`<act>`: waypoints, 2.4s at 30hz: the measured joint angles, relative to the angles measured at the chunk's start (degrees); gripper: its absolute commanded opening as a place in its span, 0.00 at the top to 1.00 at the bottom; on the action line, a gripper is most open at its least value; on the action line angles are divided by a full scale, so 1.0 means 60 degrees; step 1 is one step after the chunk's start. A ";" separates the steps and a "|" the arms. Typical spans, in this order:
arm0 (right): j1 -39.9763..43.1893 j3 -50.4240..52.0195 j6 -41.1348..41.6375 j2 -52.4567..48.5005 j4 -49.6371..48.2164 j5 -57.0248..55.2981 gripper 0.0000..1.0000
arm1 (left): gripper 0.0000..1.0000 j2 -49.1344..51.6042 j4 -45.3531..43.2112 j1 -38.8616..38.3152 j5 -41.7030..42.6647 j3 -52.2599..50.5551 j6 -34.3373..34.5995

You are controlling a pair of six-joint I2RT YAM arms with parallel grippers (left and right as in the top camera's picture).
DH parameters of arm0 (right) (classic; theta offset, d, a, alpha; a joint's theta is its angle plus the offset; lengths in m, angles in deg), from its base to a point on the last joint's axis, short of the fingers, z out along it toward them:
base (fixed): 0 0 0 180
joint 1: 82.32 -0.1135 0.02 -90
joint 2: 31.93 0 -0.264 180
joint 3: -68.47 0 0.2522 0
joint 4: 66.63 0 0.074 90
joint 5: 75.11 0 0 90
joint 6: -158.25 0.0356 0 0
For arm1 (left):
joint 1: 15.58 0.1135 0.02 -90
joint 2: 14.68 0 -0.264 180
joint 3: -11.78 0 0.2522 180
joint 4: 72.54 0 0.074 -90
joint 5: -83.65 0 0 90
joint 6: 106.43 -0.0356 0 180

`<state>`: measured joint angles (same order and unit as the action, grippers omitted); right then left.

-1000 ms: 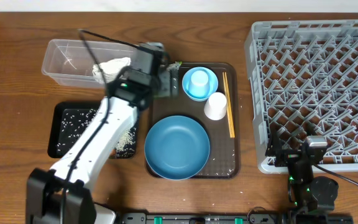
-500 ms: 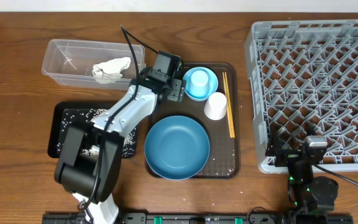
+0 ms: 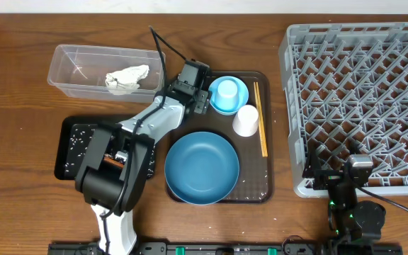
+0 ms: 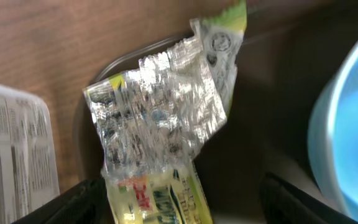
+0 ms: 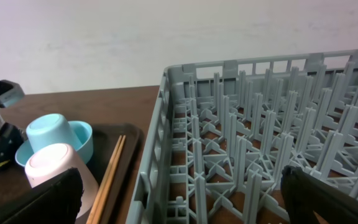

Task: Sort waste into correct bins and load items into the dishwasher rack
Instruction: 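Reach the left gripper to the Pandan snack wrapper and grasp it, then carry the wrapper left into the clear bin and release it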

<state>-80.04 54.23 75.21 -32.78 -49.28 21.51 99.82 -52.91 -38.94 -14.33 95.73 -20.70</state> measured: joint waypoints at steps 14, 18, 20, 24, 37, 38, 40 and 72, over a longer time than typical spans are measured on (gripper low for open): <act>0.0000 0.0000 0.0000 0.0000 0.0000 -0.0004 0.01 | 0.50 0.0382 -0.0987 0.0000 -0.0543 0.0000 -0.0117; 0.0000 0.0000 0.0000 0.0000 0.0000 -0.0004 0.01 | 0.48 0.0423 -0.0991 0.0000 -0.0565 0.0000 -0.0117; 0.0000 0.0000 0.0000 0.0000 -0.0004 -0.0004 0.01 | 0.44 0.0470 -0.0994 0.0000 -0.0543 0.0000 -0.0142; 0.0000 0.0000 0.0000 0.0000 0.0000 -0.0004 0.01 | 0.46 0.0623 -0.1024 0.0000 -0.0481 0.0000 -0.0113; 0.0000 0.0000 0.0000 0.0000 0.0000 -0.0004 0.01 | 0.94 0.0652 -0.1195 0.0000 -0.0437 0.0000 -0.0142; 0.0000 0.0000 0.0000 0.0000 0.0000 -0.0004 0.01 | 0.94 0.0652 -0.1206 0.0000 -0.0430 0.0000 -0.0138; 0.0000 0.0000 0.0000 0.0000 0.0000 -0.0004 0.01 | 0.94 0.0652 -0.1184 -0.0004 -0.0433 0.0000 -0.0142; 0.0000 0.0000 0.0000 0.0000 -0.0004 -0.0004 0.01 | 0.94 -0.3719 -0.0437 0.2732 -0.1067 -0.0047 0.3617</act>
<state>-80.04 54.23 75.21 -32.78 -49.30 21.48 77.51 -55.53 -22.55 -20.74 95.45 1.00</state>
